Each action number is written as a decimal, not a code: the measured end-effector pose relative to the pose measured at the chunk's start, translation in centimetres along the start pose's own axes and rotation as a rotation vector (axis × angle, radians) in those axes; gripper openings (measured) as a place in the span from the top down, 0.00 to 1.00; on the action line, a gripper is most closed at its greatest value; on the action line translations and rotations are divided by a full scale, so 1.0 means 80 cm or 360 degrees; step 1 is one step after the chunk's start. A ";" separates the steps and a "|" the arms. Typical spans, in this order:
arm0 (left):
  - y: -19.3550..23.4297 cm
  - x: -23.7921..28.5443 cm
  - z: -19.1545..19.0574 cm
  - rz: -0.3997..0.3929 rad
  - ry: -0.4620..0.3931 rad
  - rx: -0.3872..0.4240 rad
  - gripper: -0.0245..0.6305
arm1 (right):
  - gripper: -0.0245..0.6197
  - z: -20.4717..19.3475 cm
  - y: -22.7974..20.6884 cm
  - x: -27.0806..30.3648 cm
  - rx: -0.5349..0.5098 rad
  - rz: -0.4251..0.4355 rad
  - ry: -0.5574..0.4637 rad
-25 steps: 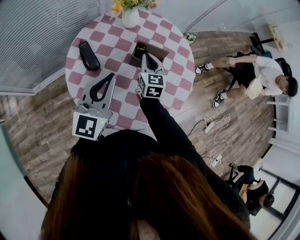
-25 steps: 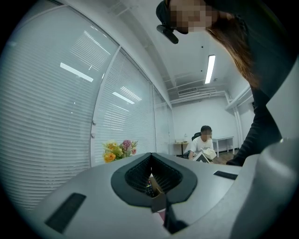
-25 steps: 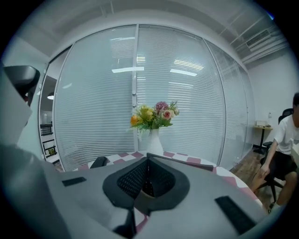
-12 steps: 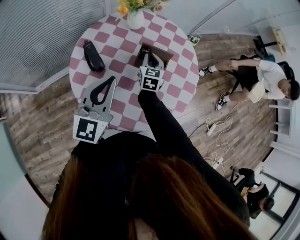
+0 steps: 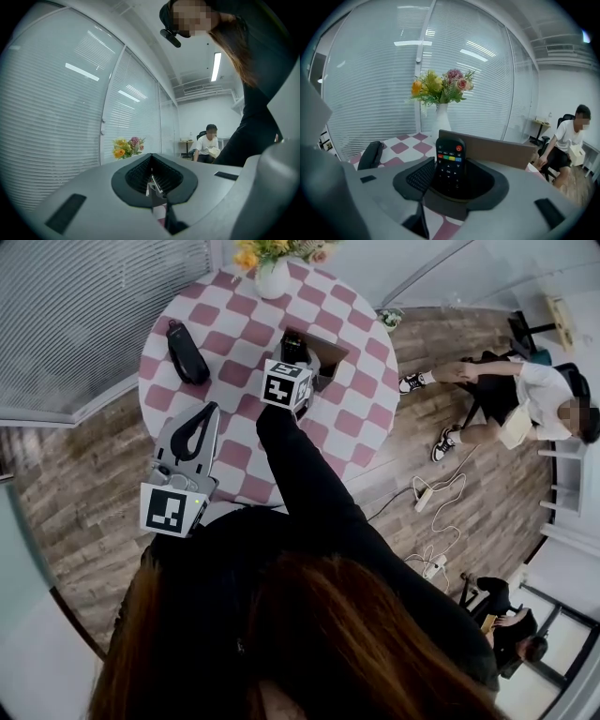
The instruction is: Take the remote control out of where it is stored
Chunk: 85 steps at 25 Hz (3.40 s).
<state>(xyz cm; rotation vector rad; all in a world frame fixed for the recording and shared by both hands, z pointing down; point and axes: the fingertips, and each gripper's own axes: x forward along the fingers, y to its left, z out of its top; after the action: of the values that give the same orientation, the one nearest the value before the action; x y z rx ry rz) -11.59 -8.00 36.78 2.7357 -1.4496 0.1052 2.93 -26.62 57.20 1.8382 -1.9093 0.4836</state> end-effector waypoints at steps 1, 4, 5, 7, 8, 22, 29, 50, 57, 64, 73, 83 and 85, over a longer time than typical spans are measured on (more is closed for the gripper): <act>0.001 -0.001 -0.001 0.0001 0.0002 -0.0001 0.95 | 0.65 0.000 0.001 0.002 0.0000 -0.0015 0.0012; 0.003 -0.005 -0.005 0.0010 0.0014 -0.0011 0.95 | 0.65 0.002 0.000 0.007 0.0029 -0.0065 0.0026; 0.004 -0.006 -0.006 0.0016 0.0019 -0.0015 0.95 | 0.65 0.003 0.000 0.008 0.0040 -0.0079 0.0027; 0.006 -0.009 -0.008 0.0023 0.0023 -0.0016 0.95 | 0.65 0.004 -0.001 0.009 0.0051 -0.0103 0.0028; 0.007 -0.010 -0.008 0.0025 0.0023 -0.0015 0.95 | 0.65 0.004 -0.002 0.010 0.0055 -0.0114 0.0029; 0.016 -0.017 -0.011 0.0040 0.0026 -0.0027 0.95 | 0.65 0.008 -0.008 0.000 0.0180 -0.0114 -0.0014; 0.008 -0.007 -0.007 -0.0023 -0.0029 -0.0026 0.95 | 0.65 0.051 0.003 -0.030 -0.0010 0.0049 -0.0216; -0.029 0.016 0.001 -0.0121 -0.0062 -0.0002 0.95 | 0.65 0.128 -0.010 -0.153 -0.0048 0.0292 -0.0537; -0.034 0.019 0.004 -0.0133 -0.0072 0.0008 0.95 | 0.65 0.116 -0.021 -0.189 -0.0076 0.0325 -0.0556; -0.038 0.027 0.004 -0.0144 -0.0068 0.0009 0.95 | 0.65 0.102 -0.036 -0.231 -0.0082 0.0360 -0.0572; -0.048 0.033 0.001 -0.0175 -0.0061 0.0010 0.95 | 0.65 0.074 -0.051 -0.265 -0.0122 0.0373 -0.0552; -0.050 0.035 -0.001 -0.0188 -0.0054 0.0011 0.95 | 0.65 0.051 -0.042 -0.287 -0.0149 0.0452 -0.0498; -0.049 0.035 -0.001 -0.0185 -0.0053 0.0009 0.95 | 0.65 0.037 -0.035 -0.286 -0.0176 0.0480 -0.0440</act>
<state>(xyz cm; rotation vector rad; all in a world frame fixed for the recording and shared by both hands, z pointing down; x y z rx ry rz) -6.81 -8.09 37.03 2.8314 -1.2956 0.0604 5.87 -9.11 42.25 1.6219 -2.3650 0.2180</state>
